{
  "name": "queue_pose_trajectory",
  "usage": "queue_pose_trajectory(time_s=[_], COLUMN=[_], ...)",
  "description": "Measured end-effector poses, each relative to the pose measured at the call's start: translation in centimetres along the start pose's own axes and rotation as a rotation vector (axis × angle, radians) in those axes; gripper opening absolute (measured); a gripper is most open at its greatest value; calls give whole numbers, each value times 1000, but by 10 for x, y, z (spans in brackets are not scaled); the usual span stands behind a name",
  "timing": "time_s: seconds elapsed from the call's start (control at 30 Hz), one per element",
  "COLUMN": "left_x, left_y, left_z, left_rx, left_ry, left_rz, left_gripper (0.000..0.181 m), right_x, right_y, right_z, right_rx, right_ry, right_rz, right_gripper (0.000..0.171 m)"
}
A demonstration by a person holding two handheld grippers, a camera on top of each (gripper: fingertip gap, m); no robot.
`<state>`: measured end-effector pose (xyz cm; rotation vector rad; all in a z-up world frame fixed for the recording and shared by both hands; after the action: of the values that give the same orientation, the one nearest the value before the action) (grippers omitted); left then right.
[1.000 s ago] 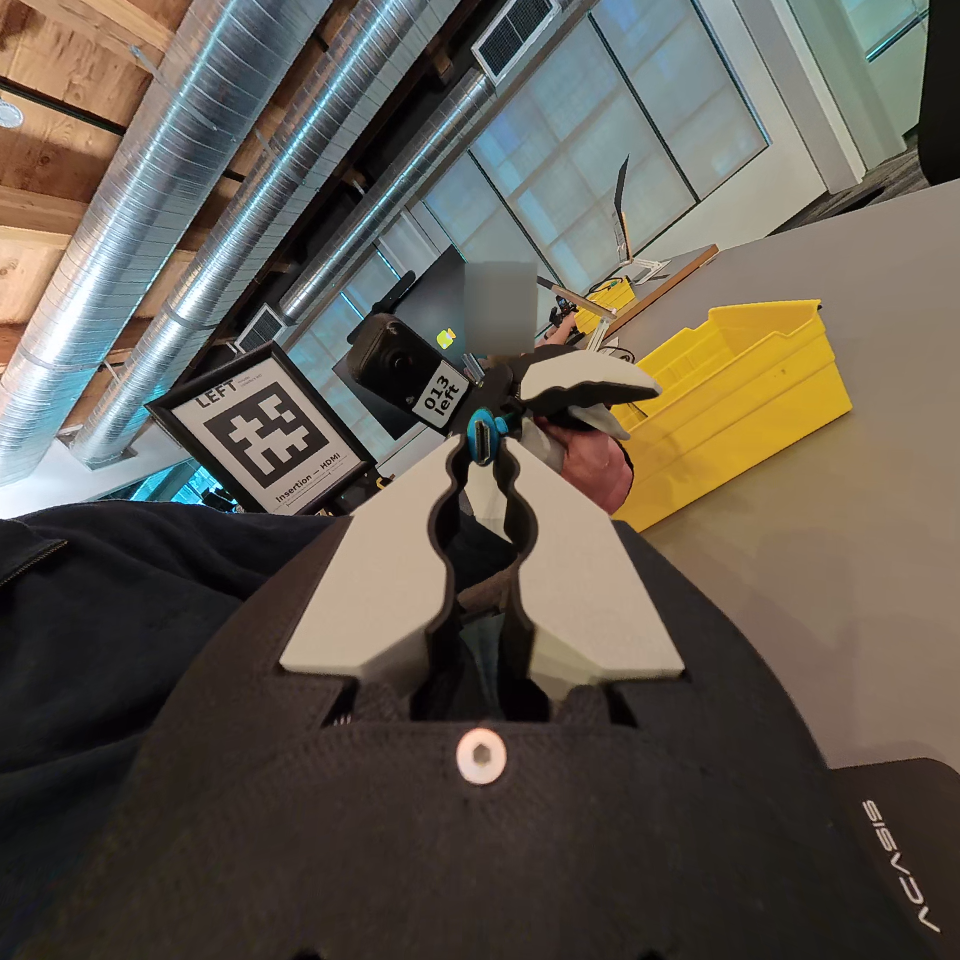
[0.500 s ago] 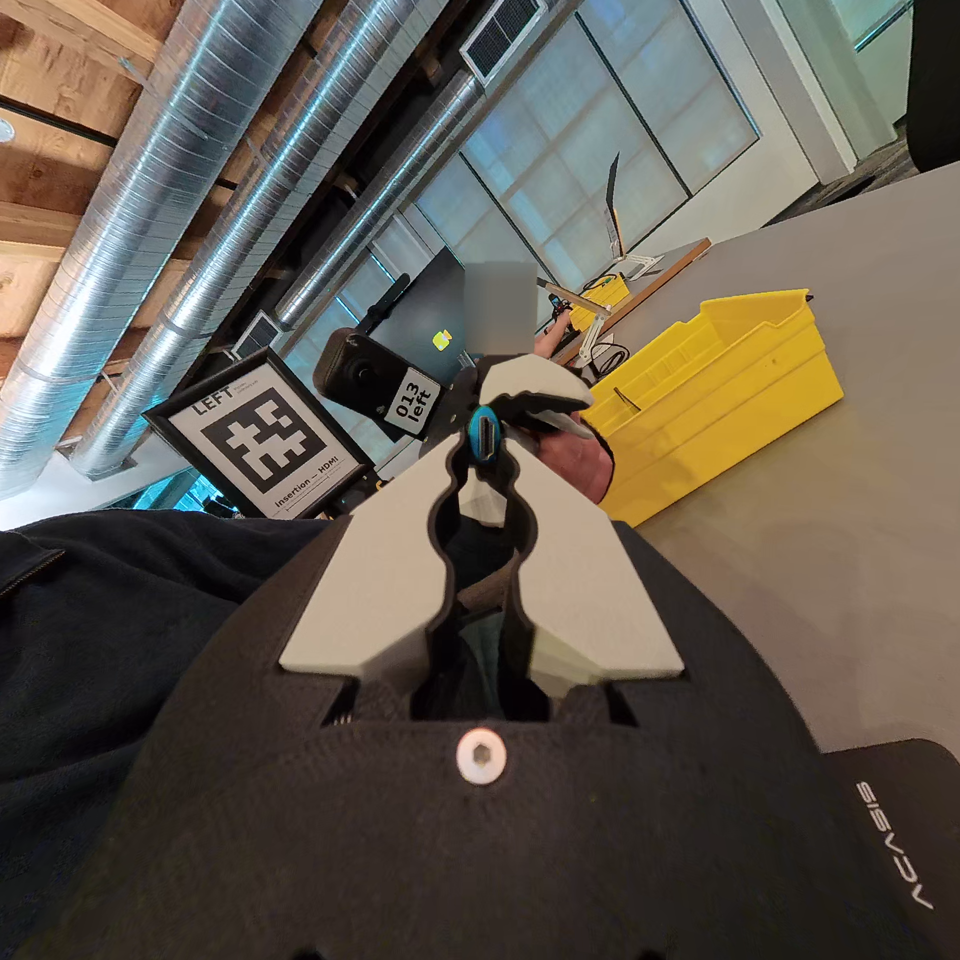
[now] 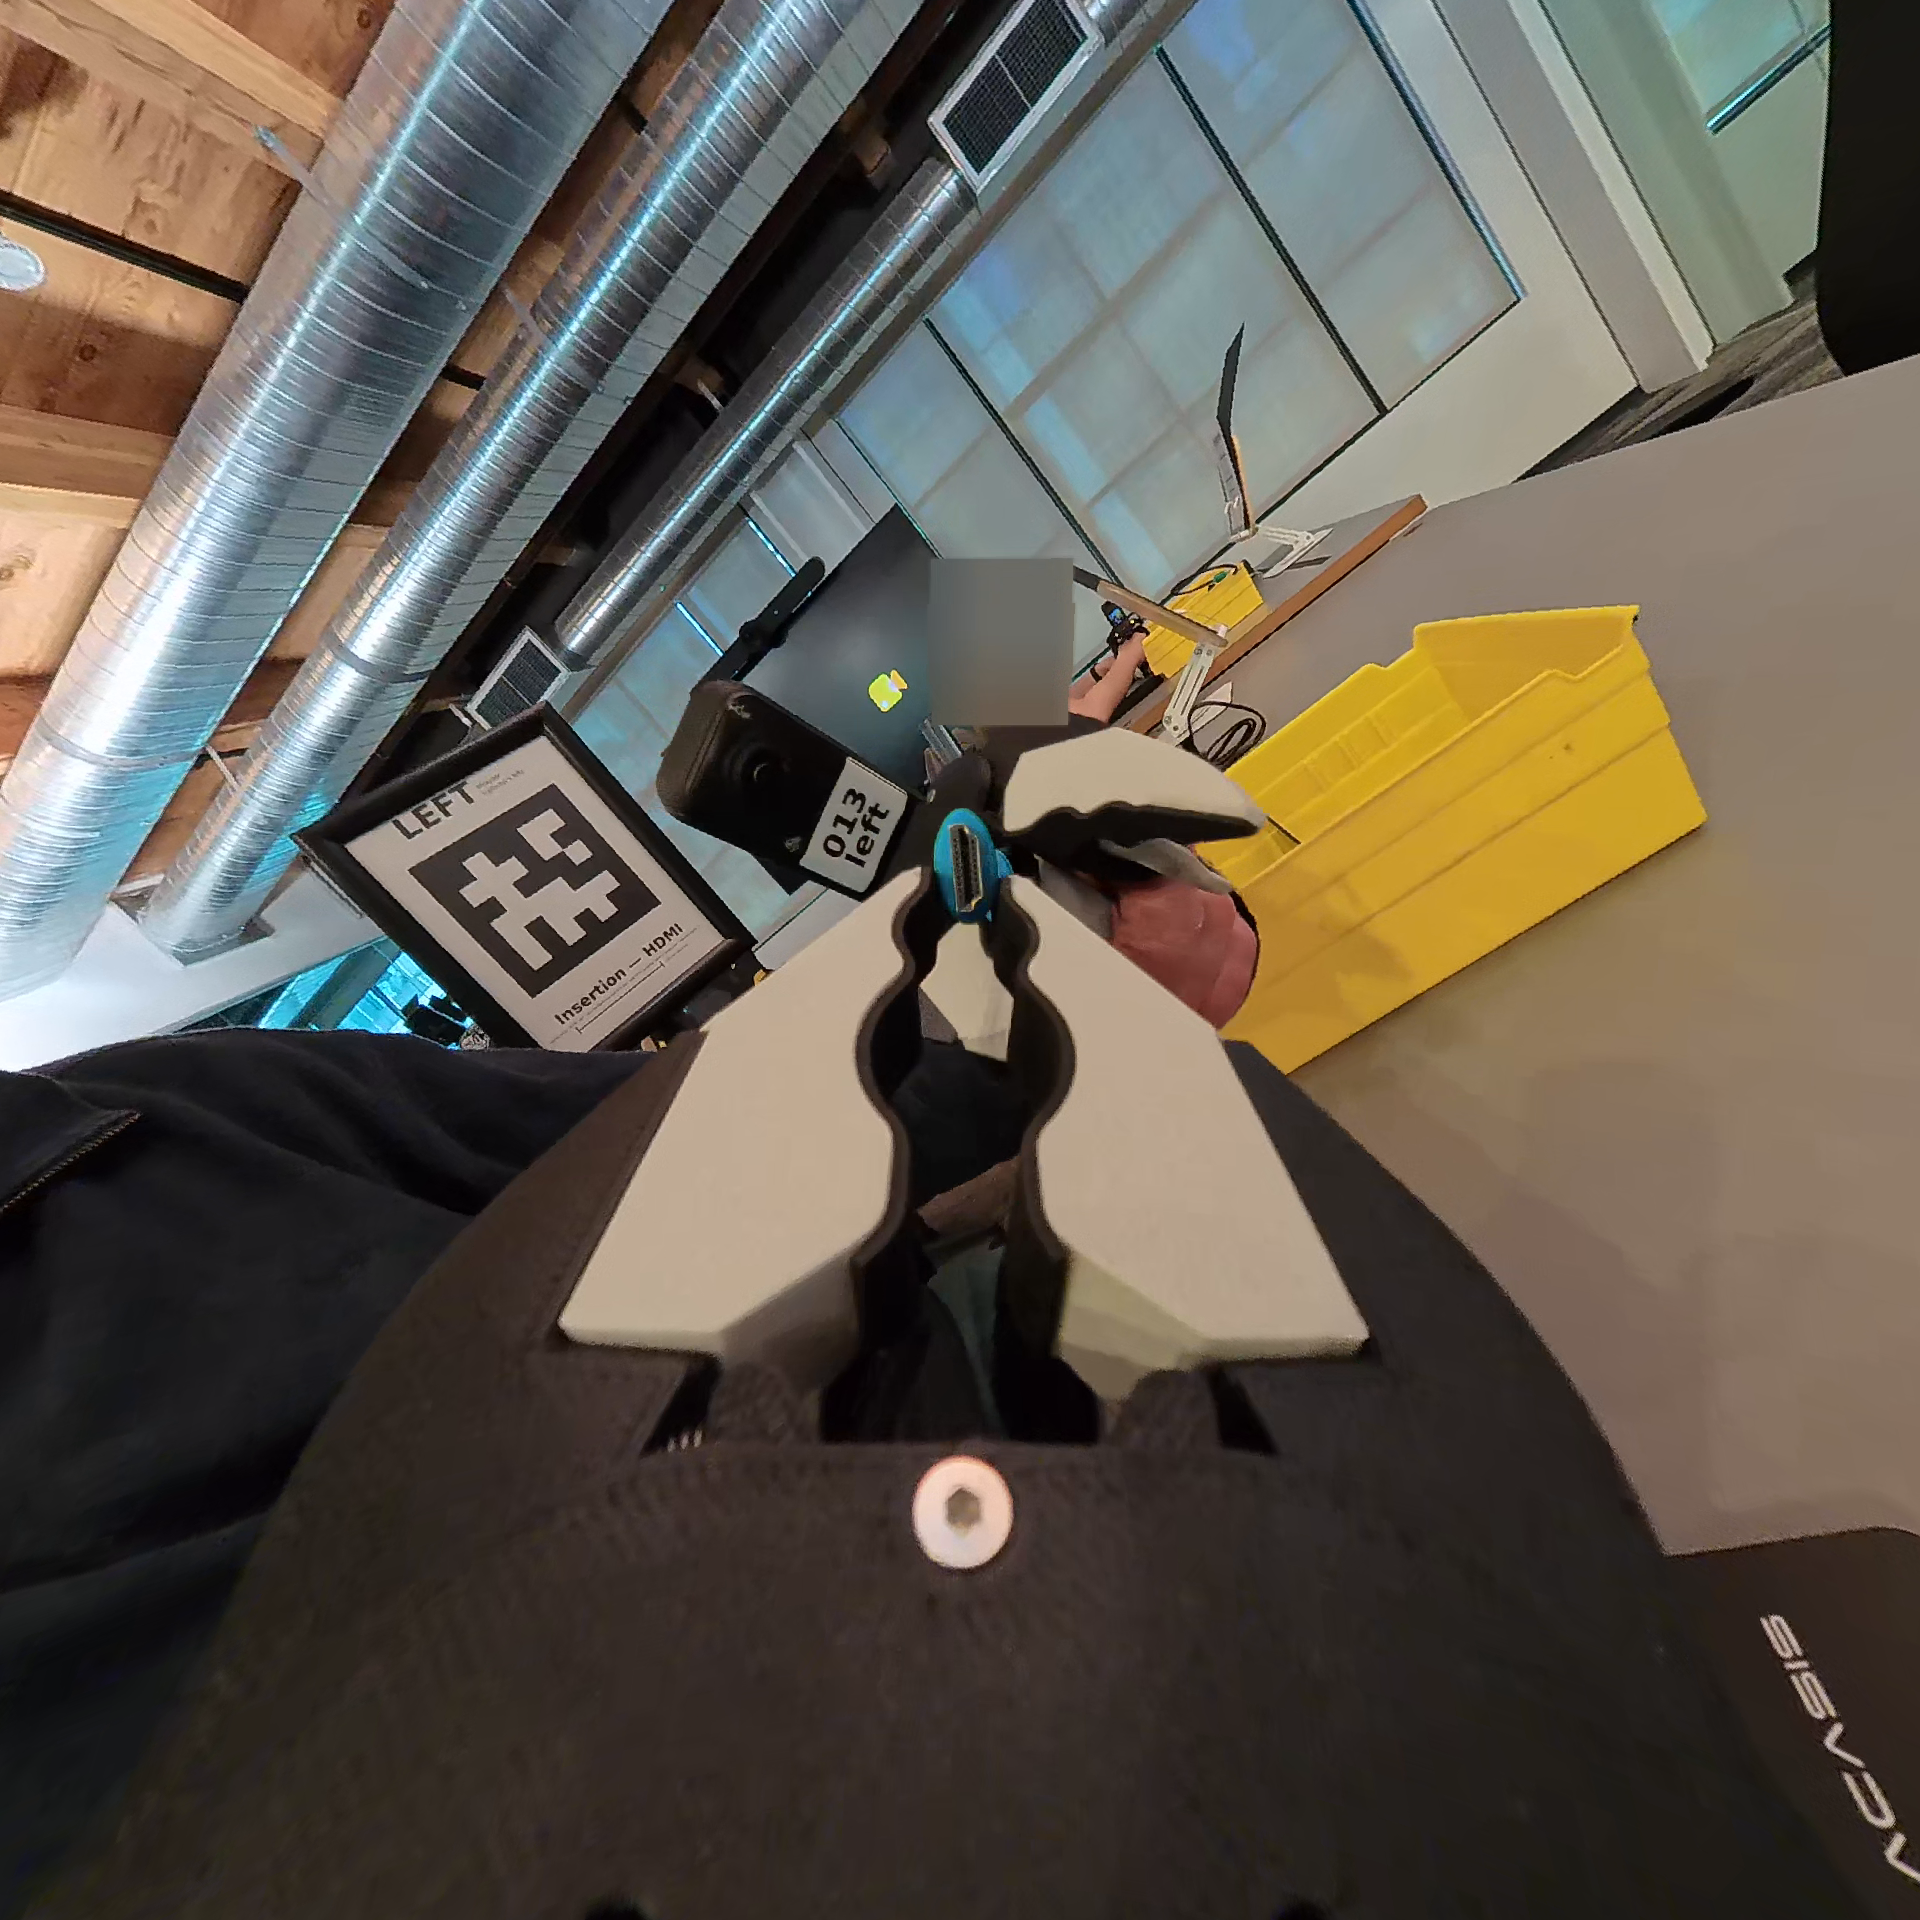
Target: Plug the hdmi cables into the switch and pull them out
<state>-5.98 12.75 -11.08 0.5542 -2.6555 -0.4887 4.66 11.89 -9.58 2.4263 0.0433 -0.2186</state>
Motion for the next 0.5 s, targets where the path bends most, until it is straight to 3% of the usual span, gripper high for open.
queue_pose_trajectory(time_s=[0.5], left_x=[-16], left_y=[3], left_z=[17], left_rx=[107], left_ry=[37], left_rz=[-14], left_gripper=[50], right_x=[4], right_y=[0], right_z=[-6], right_rx=[9], right_ry=[-51], right_rz=[40], right_gripper=[8])
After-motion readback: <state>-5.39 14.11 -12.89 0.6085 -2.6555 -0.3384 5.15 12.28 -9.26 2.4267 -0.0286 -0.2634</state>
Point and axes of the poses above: each gripper's, where its closed fingertips meet, x back along the fingers, z out of its underside, y = z × x across the jaws, the point moved 6 cm from there along x, back along the fingers, and after that the axes turned 6 degrees about y, right-handed, at the moved point
